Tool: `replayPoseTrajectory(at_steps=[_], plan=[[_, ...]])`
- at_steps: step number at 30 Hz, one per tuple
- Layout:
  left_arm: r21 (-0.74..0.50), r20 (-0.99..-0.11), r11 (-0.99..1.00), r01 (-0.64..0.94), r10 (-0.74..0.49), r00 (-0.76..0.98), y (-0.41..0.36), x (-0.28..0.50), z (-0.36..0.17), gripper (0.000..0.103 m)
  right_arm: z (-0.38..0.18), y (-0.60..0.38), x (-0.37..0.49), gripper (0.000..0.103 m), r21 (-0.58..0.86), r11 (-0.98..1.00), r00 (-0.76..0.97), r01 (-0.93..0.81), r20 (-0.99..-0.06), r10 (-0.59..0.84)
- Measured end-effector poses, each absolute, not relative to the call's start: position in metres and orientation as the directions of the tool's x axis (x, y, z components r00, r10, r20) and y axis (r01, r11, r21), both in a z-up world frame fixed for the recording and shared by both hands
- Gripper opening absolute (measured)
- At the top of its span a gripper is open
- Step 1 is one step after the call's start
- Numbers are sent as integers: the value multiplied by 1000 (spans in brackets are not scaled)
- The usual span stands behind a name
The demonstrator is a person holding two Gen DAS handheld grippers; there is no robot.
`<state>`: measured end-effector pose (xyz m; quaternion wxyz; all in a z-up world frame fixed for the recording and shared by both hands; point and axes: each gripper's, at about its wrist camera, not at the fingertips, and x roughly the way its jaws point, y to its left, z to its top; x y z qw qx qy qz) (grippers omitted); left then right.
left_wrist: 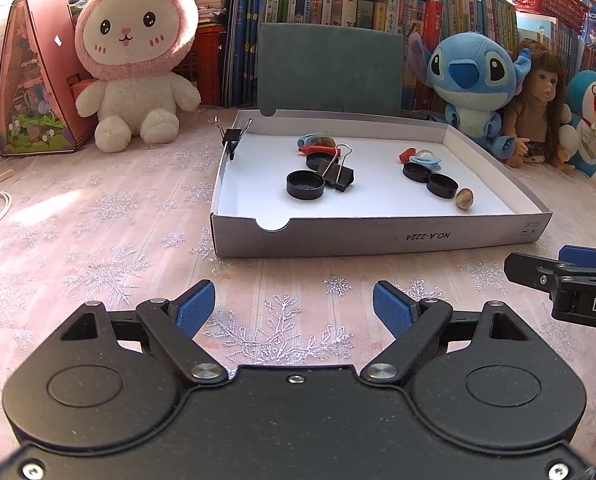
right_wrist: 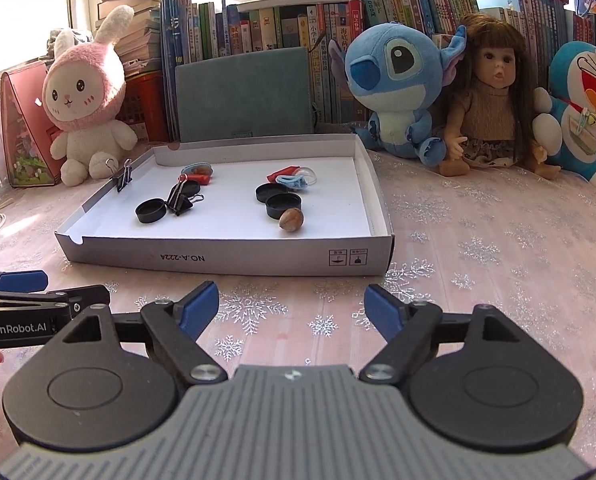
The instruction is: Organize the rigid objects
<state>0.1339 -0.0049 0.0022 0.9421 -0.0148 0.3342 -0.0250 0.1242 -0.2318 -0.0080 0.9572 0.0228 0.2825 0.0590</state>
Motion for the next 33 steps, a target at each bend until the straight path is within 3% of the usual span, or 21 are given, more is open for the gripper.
replayPoseTrajectory(at_steps=[19,33], plan=[[-3,-629,1000,15,-13,777,-13,145,-8,90,-25,-223,134,97,62,995,821,-74,-563,97],[1,-640,1000,-6,5,768,-11,149,-12,102,-30,-218,141,103,37,996,797,-75,-599,82]])
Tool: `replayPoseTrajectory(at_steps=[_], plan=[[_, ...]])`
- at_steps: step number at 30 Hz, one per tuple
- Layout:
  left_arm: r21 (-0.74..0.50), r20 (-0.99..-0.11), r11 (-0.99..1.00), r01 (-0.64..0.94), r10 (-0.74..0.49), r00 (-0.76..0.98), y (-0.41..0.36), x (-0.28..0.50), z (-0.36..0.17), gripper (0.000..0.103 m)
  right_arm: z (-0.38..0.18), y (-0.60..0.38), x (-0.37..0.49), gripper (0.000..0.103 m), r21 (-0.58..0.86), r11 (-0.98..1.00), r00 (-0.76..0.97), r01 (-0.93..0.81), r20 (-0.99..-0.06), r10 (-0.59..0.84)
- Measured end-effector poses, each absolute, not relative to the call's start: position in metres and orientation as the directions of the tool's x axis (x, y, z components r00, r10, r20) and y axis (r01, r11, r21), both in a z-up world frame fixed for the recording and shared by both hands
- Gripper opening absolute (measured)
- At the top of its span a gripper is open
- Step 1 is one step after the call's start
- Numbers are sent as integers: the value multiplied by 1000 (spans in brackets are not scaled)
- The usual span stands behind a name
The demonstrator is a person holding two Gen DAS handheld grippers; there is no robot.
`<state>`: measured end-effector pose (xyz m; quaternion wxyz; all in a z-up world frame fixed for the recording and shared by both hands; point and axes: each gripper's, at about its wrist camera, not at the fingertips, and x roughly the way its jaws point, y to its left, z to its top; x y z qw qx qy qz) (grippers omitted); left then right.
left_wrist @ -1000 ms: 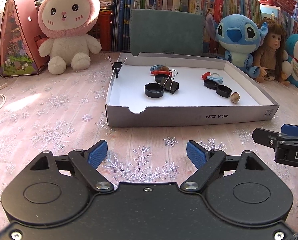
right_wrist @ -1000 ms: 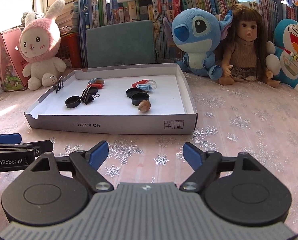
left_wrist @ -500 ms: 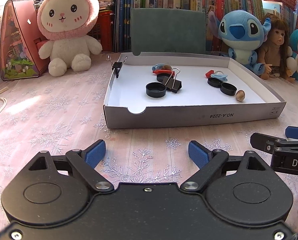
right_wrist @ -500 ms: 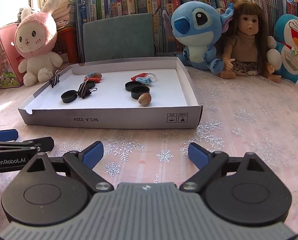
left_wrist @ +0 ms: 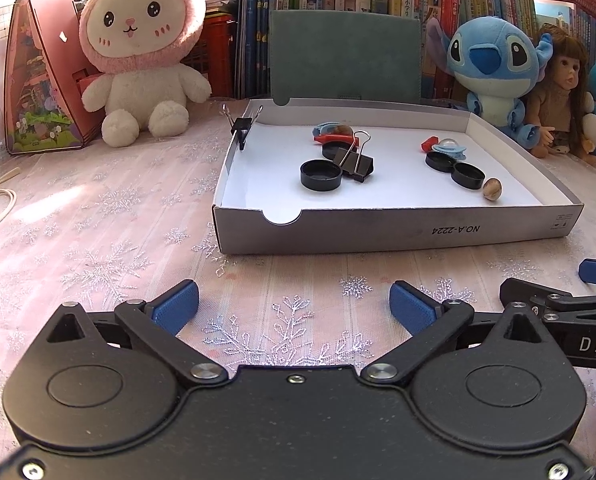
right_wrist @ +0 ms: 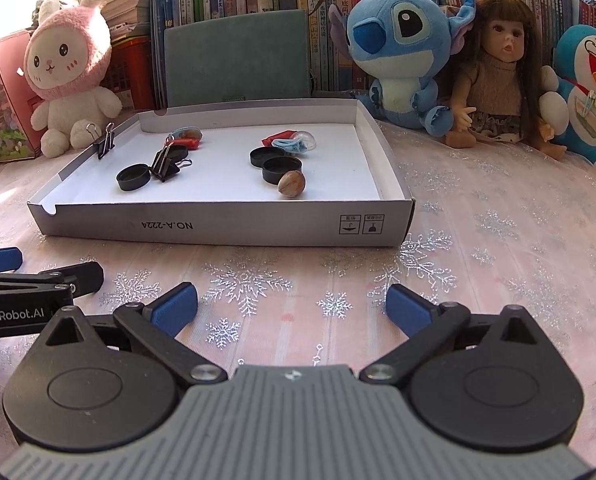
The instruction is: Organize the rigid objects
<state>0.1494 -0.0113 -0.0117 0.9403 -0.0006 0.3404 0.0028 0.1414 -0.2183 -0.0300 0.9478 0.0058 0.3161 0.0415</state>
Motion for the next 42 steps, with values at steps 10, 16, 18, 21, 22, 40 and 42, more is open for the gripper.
replayPoseTrajectory(at_steps=[10,16,18,21,22,40,42], plan=[[3,-641,1000,-7,7,768,-12,150,-12,103,-31,-216,143,103,24,997,796,-74,-601,73],[3,-641,1000,-6,7,768,-12,150,-12,103,-31,-216,143,103,25,997,796,-74,-601,74],[3,-641,1000,-6,7,768,-12,150,-12,103,-31,-216,143,103,24,997,796,-74,-601,74],[3,-641,1000,-6,7,768,-12,150,-13,103,-31,-216,143,103,24,997,796,-74,-601,74],[3,-641,1000,-6,7,768,-12,150,-13,103,-32,-216,143,103,24,997,796,-74,-601,74],[6,-641,1000,-6,9,768,-12,150,-13,103,-32,-216,143,103,24,997,796,-74,-601,74],[6,-641,1000,-6,9,768,-12,150,-13,103,-32,-216,143,103,24,997,796,-74,-601,74]])
